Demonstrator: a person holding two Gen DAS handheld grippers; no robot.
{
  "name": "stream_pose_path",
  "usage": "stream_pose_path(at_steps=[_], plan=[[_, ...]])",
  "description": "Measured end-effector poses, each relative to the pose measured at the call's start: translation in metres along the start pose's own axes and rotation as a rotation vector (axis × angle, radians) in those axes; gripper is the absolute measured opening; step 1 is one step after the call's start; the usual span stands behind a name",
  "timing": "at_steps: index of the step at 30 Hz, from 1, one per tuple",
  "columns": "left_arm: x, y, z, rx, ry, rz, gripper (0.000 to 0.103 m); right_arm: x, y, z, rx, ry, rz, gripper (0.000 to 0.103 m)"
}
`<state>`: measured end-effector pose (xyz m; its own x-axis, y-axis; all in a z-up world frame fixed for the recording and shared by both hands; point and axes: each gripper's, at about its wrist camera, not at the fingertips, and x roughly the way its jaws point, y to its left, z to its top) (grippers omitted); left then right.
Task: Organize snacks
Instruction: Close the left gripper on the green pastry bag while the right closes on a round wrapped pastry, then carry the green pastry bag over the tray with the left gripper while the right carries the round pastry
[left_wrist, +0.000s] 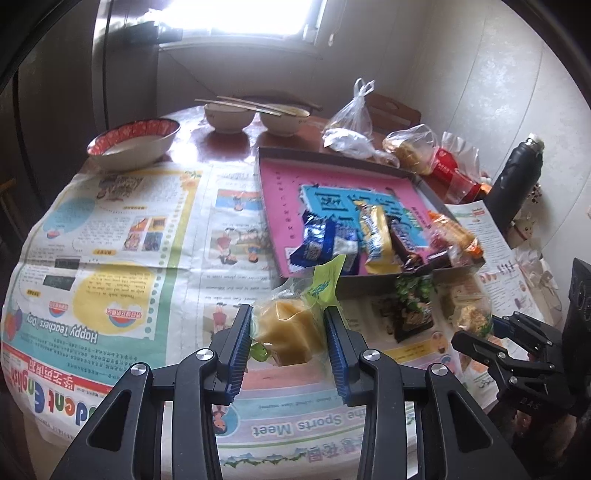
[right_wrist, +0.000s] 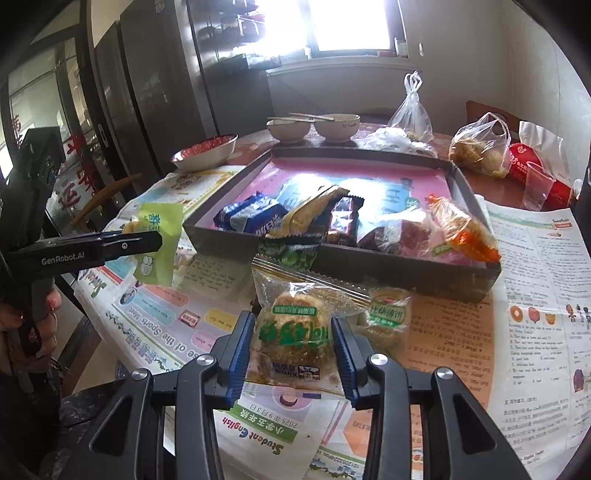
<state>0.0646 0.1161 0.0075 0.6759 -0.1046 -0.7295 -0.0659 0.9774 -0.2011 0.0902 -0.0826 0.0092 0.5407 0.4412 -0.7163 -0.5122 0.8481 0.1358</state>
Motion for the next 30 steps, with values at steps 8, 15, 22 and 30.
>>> stream_pose_path(at_steps=[8, 15, 22, 30], plan=[[-0.001, -0.016, 0.016, 0.018, -0.022, -0.027, 0.040, -0.013, -0.016, 0.017, 0.032, -0.051, -0.014, 0.042], [0.007, -0.033, 0.036, 0.034, -0.038, -0.053, 0.040, -0.020, -0.028, 0.037, 0.045, -0.091, -0.030, 0.042], [0.021, -0.047, 0.053, 0.047, -0.041, -0.073, 0.040, -0.023, -0.042, 0.062, 0.058, -0.134, -0.047, 0.042], [0.042, -0.058, 0.068, 0.059, -0.038, -0.068, 0.040, -0.014, -0.054, 0.082, 0.074, -0.149, -0.050, 0.042]])
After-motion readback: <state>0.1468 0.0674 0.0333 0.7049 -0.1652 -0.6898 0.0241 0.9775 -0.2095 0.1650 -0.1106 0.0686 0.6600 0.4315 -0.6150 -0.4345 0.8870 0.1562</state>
